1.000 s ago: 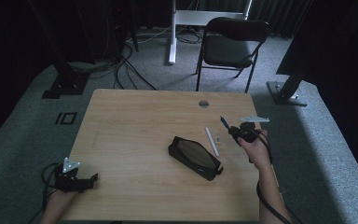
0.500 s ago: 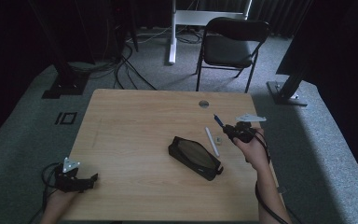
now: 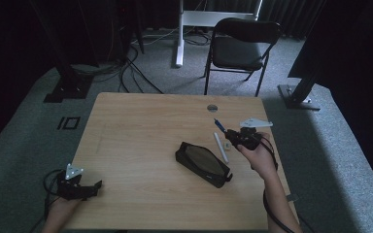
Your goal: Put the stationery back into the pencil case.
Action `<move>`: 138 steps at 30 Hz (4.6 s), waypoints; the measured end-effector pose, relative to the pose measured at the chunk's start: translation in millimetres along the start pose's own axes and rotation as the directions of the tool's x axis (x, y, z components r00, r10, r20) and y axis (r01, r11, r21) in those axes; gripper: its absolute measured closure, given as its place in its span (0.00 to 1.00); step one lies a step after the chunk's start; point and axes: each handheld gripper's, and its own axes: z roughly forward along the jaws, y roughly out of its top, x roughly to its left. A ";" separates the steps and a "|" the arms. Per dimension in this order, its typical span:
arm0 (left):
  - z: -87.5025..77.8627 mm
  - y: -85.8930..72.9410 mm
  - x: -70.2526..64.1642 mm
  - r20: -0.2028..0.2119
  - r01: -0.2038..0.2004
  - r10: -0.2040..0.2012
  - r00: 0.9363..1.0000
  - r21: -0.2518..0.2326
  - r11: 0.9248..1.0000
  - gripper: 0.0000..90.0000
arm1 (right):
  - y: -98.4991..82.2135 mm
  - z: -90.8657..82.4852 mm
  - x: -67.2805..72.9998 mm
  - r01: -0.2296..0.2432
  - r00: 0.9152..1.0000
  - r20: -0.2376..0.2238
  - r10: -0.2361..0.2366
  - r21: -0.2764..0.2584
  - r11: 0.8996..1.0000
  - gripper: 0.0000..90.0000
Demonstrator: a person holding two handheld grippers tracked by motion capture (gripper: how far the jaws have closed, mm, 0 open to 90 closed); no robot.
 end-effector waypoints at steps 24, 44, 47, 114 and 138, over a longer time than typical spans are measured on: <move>0.0 0.0 0.0 0.000 0.000 0.000 1.000 0.000 1.000 0.00 | 13.6 -6.8 44.4 0.122 0.983 -0.139 -0.123 -0.010 0.992 0.88; 0.0 0.0 0.1 0.000 -0.001 0.001 1.000 0.000 1.000 0.00 | -2.1 7.7 62.8 0.169 0.963 -0.220 -0.155 0.045 0.985 0.88; 0.0 0.0 0.0 0.000 0.000 0.000 1.000 0.000 1.000 0.00 | -3.6 9.6 64.2 0.183 0.960 -0.224 -0.167 0.052 0.982 0.88; 0.0 0.0 0.0 0.000 0.000 0.000 1.000 0.000 1.000 0.00 | -20.5 67.4 79.3 0.298 0.941 -0.258 -0.221 0.319 0.900 0.88; 0.0 0.0 0.0 0.000 0.000 0.000 1.000 0.000 1.000 0.00 | -26.2 82.4 85.8 0.319 0.937 -0.263 -0.229 0.381 0.868 0.88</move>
